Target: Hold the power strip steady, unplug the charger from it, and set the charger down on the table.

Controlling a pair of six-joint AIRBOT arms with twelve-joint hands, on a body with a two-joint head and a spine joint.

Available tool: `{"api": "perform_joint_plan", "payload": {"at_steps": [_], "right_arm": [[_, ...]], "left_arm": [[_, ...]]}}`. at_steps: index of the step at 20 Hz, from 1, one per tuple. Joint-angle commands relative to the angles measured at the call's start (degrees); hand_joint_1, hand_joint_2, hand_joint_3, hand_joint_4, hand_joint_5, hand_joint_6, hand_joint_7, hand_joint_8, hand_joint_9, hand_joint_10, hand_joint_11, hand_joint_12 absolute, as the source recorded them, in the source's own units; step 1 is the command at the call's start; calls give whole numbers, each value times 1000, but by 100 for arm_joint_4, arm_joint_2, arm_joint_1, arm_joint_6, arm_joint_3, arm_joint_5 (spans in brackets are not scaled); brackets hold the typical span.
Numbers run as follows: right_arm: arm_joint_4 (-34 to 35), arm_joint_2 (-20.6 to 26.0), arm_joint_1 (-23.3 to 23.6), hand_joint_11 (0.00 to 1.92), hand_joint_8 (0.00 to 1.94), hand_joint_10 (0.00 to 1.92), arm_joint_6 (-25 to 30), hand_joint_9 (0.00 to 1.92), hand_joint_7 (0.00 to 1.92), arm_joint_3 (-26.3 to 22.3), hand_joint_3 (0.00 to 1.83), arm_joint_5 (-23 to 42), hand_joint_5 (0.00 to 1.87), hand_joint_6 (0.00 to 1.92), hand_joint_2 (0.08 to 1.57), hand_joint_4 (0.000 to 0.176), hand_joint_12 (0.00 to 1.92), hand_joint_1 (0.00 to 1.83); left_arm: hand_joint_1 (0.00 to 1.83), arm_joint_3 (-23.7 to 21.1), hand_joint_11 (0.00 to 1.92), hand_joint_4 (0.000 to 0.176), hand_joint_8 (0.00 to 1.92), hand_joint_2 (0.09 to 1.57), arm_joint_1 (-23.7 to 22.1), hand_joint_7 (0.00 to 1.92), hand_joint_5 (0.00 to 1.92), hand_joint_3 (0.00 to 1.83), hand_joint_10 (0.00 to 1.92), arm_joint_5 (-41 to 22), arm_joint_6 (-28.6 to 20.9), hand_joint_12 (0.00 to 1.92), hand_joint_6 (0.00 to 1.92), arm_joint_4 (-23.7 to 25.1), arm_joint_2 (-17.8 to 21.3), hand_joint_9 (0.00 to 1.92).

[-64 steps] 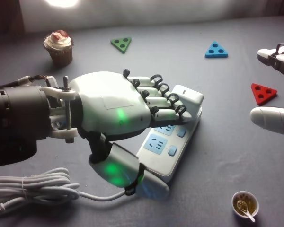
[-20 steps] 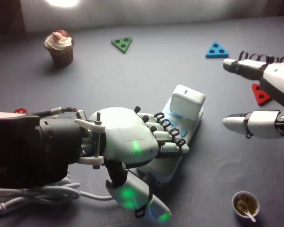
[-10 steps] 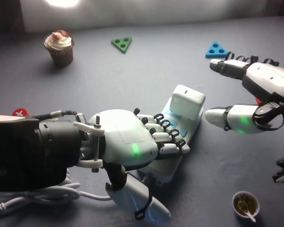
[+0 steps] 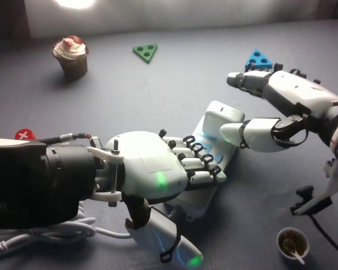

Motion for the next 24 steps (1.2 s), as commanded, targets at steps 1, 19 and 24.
{"api": "perform_joint_plan", "payload": {"at_steps": [1, 19, 24], "right_arm": [[-242, 19, 53, 291, 2, 2, 46, 322, 340, 35, 5, 410, 326, 8, 1110, 0, 94, 884], [-33, -505, 109, 315, 0, 1, 101, 333, 342, 535, 1, 414, 300, 0, 1112, 0, 122, 922], [-33, -572, 83, 312, 6, 4, 175, 348, 364, 546, 0, 408, 353, 17, 1108, 0, 136, 935]], "left_arm": [[0, 7, 96, 0, 6, 984, -3, 102, 67, 0, 7, -196, -12, 60, 2, -1, -35, 103], [0, 4, 92, 0, 4, 991, 6, 103, 72, 1, 4, -171, -19, 45, 3, -29, 12, 100], [0, 1, 106, 0, 3, 995, 6, 110, 76, 2, 3, -146, -20, 46, 2, -32, 22, 108]]}}
